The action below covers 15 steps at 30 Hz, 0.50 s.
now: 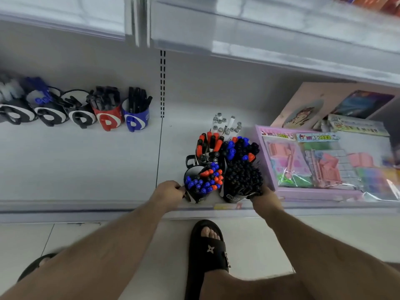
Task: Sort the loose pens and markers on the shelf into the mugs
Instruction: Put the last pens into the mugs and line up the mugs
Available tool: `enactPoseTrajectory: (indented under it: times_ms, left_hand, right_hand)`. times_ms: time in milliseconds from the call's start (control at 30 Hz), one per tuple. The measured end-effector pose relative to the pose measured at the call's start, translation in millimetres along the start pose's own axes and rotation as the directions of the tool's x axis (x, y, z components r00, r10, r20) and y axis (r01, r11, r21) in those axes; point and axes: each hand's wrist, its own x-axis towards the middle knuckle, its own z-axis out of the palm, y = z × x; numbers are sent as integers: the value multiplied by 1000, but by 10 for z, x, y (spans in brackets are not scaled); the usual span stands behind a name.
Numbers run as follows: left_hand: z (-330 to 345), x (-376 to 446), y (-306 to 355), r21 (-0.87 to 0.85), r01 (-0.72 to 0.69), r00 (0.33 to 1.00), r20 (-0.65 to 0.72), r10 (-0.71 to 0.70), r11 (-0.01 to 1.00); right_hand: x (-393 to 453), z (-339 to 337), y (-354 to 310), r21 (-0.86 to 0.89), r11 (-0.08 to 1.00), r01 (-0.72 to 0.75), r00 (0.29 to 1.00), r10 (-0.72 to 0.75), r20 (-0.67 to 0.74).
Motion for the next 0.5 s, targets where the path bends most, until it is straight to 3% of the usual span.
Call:
enactPoseTrajectory:
  times_ms: [167, 333, 500]
  left_hand:
    - [-86, -116, -102, -127, 23, 998, -52, -30, 992]
    - [-328, -244, -283, -295, 40, 990, -116, -77, 955]
    - [-792, -327, -425, -508, 58, 974, -162, -161, 860]
  right_hand:
    - [-26, 45, 41, -171, 979, 107, 992, -95, 77]
    - [-157, 148, -49, 2, 988, 157, 985, -156, 78]
    - [-350, 268, -167, 32, 980, 197, 971, -199, 133]
